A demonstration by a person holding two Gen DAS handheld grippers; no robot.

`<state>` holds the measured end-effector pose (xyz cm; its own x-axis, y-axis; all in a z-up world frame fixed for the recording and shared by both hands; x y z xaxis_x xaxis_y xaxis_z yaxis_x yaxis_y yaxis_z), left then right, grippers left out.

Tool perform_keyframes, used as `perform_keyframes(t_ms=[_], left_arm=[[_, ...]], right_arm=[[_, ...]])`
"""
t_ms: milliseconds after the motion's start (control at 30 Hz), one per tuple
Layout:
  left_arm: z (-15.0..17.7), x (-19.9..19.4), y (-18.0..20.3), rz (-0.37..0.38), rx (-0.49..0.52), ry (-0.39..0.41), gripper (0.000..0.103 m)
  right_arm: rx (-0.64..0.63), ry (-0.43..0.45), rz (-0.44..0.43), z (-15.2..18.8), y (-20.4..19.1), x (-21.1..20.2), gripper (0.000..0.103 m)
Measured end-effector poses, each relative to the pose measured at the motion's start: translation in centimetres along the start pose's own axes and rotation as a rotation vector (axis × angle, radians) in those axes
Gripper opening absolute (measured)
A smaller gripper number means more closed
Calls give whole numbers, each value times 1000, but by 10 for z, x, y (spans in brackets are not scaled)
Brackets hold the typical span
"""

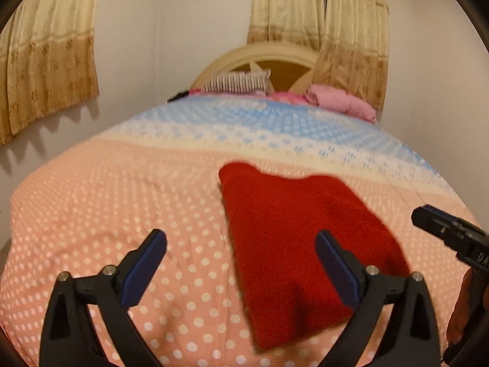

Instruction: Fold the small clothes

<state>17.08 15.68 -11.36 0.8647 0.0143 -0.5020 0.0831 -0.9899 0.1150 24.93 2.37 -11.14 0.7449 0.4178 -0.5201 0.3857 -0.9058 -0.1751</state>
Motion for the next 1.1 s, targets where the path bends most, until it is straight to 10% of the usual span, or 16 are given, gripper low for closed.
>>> perform_keyframes(t_ms=[1100], left_arm=[[-11,-19,9,30,8,54,103]], right_arm=[[8,69,30,-11,-1,-48,59]])
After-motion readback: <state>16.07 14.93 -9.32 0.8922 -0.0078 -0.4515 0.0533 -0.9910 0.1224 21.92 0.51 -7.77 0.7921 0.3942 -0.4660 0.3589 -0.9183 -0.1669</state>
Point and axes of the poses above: each gripper's, at about its wrist camera, not at the fingertips, and x roughly the way its jaws point, y to its right, z to its underside, the point moved 7 cm from there along x, roughly the way its jaws point, and after that the axes turned 5 degrees about z, right-handed, at the moved point
